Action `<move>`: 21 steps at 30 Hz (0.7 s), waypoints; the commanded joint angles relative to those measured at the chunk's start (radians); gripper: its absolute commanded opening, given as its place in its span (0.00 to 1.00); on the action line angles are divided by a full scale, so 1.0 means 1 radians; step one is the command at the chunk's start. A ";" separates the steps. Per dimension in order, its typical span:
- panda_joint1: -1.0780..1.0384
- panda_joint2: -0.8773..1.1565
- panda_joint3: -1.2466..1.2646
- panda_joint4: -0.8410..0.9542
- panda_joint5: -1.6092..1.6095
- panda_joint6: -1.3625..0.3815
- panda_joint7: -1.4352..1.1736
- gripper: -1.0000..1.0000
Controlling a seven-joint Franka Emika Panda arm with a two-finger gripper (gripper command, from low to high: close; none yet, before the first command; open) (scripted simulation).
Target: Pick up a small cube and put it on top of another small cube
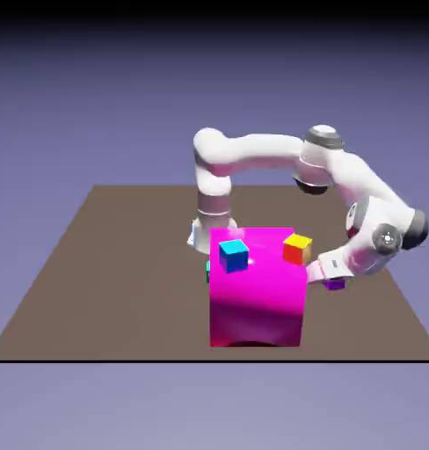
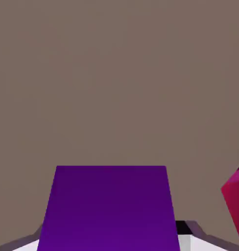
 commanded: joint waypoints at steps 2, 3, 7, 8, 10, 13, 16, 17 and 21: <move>0.029 0.046 -0.037 -0.034 -0.002 0.052 0.086 0.00; 0.044 0.070 -0.055 -0.051 -0.002 0.077 0.130 0.00; 0.103 0.162 -0.129 -0.118 -0.003 0.180 0.304 0.00; 0.118 0.186 -0.147 -0.135 -0.003 0.205 0.347 0.00; 0.147 0.232 -0.184 -0.169 -0.004 0.257 0.434 0.00; 0.192 0.302 -0.240 -0.219 -0.004 0.333 0.565 0.00; 0.236 0.371 -0.295 -0.270 -0.005 0.410 0.695 0.00; 0.251 0.394 -0.313 -0.287 -0.005 0.436 0.739 0.00; 0.310 0.487 -0.387 -0.354 -0.006 0.538 0.913 0.00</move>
